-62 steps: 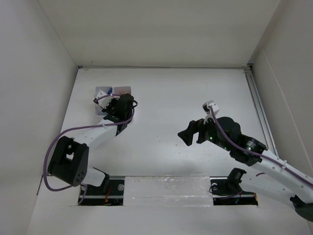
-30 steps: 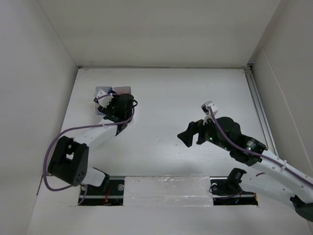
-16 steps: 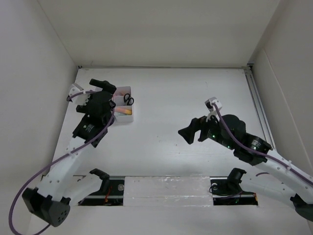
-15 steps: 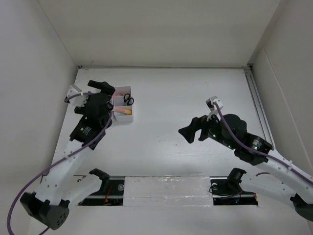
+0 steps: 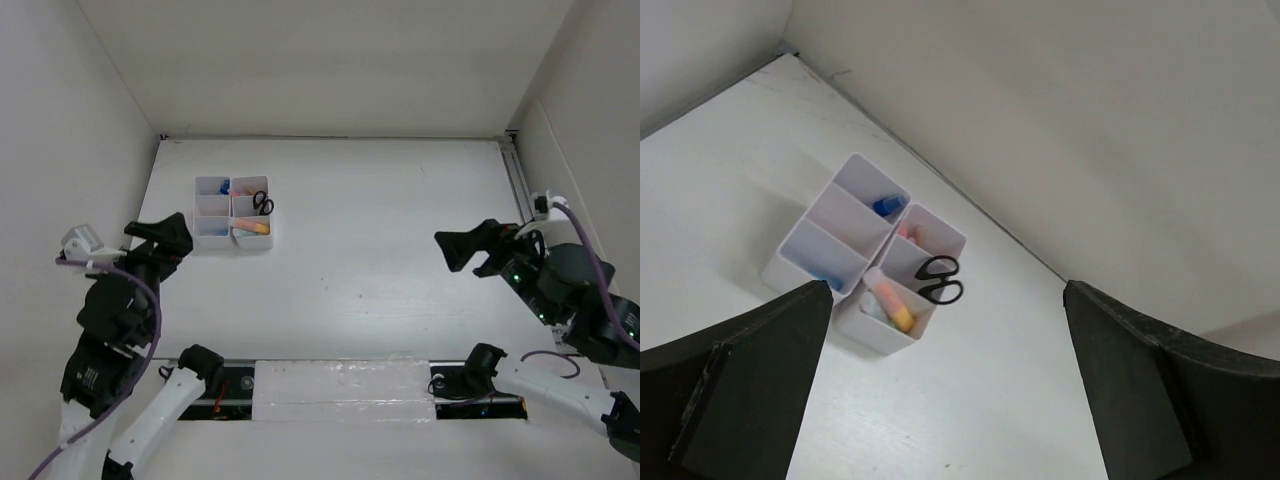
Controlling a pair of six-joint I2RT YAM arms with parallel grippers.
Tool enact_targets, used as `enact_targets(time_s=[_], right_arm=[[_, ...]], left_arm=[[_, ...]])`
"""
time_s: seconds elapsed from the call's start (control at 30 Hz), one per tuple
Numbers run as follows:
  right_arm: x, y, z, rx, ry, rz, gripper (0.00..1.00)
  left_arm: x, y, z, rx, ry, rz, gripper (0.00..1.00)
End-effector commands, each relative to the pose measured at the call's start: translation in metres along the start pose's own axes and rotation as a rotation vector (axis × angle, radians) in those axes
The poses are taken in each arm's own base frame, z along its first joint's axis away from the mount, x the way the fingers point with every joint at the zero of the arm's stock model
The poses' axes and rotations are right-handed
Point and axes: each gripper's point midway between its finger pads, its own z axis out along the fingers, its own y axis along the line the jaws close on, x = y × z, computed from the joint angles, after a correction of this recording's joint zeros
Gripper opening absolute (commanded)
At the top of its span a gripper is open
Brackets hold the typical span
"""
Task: Sort the stationery into containers
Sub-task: Place the stationery into the container
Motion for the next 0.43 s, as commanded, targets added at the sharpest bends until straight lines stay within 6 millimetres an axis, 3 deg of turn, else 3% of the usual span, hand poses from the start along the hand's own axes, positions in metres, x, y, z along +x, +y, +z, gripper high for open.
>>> enact_targets(time_s=[0.0, 0.03, 0.2, 0.4], right_arm=[[-0.014, -0.036, -0.030, 0.124, -0.041, 0.009, 1.00], [-0.015, -0.040, -0.035, 0.132, -0.051, 0.022, 1.00], [-0.030, -0.056, -0.068, 0.109, -0.129, 0.072, 1.00], [-0.027, -0.059, -0.071, 0.109, -0.129, 0.082, 1.00]], left_arm=[[0.008, 0.046, -0.017, -0.073, -0.028, 0.077, 0.99], [0.016, 0.056, -0.017, -0.091, -0.027, 0.088, 0.99], [-0.009, 0.068, -0.039, -0.057, -0.136, -0.021, 0.99], [-0.006, 0.067, -0.040, -0.040, -0.127, -0.033, 0.99]])
